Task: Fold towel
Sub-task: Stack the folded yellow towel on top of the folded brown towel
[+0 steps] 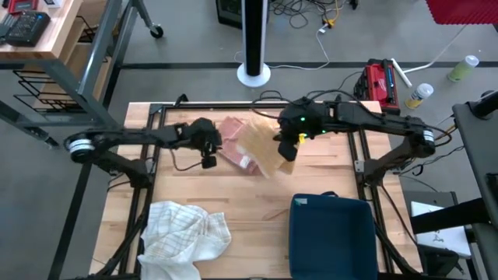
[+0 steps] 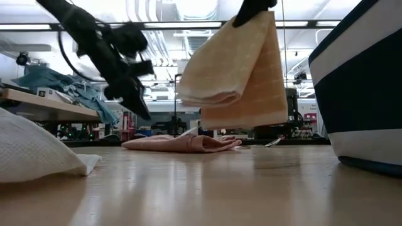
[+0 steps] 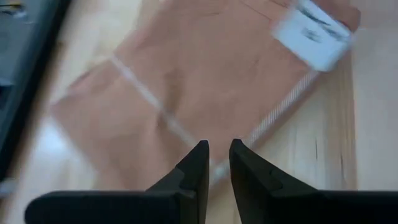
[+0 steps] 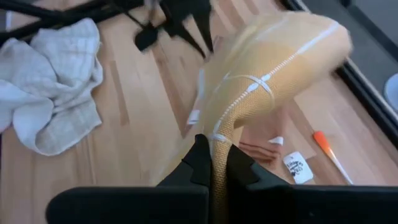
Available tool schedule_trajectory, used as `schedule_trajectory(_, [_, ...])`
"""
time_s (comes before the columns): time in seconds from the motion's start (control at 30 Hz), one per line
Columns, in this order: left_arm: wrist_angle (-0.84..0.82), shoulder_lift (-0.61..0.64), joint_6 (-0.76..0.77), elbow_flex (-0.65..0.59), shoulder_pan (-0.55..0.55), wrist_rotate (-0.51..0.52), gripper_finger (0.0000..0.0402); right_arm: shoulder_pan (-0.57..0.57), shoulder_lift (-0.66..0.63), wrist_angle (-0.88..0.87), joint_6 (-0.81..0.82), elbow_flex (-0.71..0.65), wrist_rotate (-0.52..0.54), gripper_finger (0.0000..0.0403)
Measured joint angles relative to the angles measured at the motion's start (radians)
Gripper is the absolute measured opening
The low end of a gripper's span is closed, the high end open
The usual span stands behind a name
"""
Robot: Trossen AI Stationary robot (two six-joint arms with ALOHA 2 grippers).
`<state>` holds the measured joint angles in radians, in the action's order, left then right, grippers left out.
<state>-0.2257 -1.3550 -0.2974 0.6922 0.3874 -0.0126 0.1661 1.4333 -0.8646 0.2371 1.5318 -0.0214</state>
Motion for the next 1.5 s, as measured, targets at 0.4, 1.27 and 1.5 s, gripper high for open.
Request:
schedule_trajectory(0.4, [-0.169, -0.318, 0.200, 0.155, 0.006, -0.034, 0.0070, 0.008, -0.029, -0.036, 0.001, -0.001, 0.032, 0.0000])
schedule_trajectory(1.27, [-0.224, 0.016, 0.700, 0.157, -0.291, -0.138, 0.0018, 0.007, 0.007, 0.205, 0.088, 0.046, 0.048, 0.0000])
schedule_trajectory(1.5, [-0.402, 0.401, 0.692, 0.118, -0.295, 0.182, 0.0007, 0.002, 0.141, 0.414, 0.123, 0.045, 0.010, 0.0000])
